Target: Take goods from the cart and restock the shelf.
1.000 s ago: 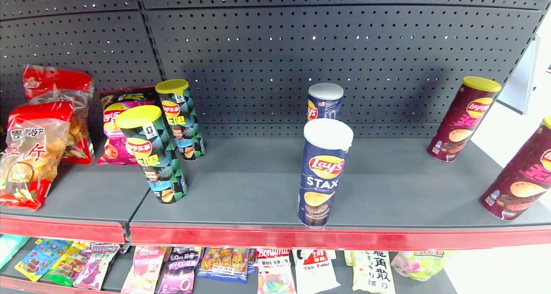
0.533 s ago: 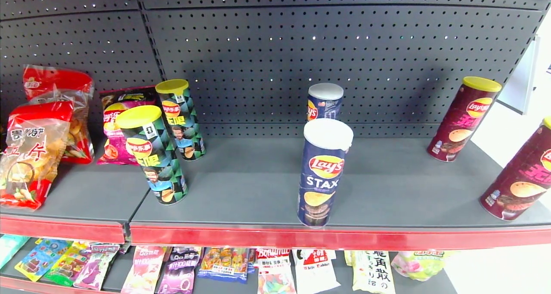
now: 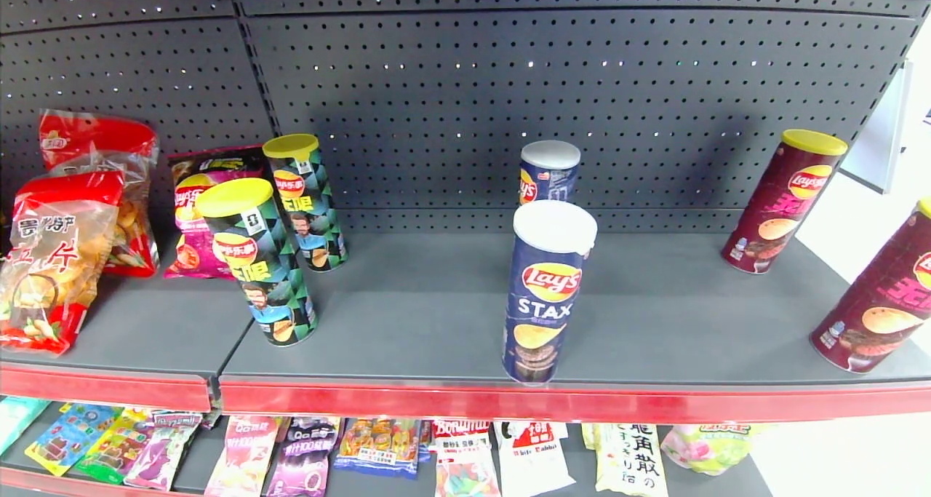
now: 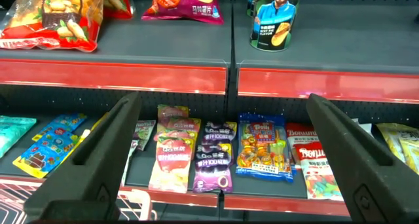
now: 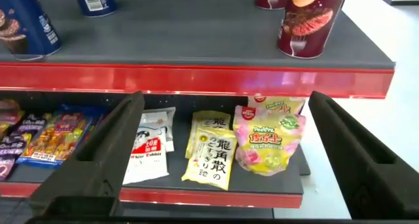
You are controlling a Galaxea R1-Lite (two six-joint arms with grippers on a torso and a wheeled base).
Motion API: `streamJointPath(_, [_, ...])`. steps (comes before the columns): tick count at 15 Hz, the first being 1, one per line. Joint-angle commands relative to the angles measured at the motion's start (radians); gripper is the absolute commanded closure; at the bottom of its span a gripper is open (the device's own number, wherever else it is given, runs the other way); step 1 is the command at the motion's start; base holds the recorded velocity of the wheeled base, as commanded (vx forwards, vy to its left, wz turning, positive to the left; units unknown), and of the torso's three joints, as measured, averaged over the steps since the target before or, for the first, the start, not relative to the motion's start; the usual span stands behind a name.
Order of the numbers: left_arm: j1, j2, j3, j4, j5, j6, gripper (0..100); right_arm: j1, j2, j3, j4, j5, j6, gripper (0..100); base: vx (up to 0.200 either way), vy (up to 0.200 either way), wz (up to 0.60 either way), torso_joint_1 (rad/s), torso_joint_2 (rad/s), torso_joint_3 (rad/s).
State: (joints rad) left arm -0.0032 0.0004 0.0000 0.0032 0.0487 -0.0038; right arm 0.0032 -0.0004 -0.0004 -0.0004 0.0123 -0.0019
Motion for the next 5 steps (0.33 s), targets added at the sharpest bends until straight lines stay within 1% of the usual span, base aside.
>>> streamJointPath(1, [0.0,0.0,0.0,0.0,0.0,-0.001,0,0.0,0.002,0.0,0.0,-0.002,0.0,0,0.0,0.0,0.0,0.0,0.0,0.0])
streamJointPath(5, [0.0,0.0,0.0,0.0,0.0,-0.001,0,0.0,0.002,0.0,0.0,-0.002,0.0,0,0.0,0.0,0.0,0.0,0.0,0.0])
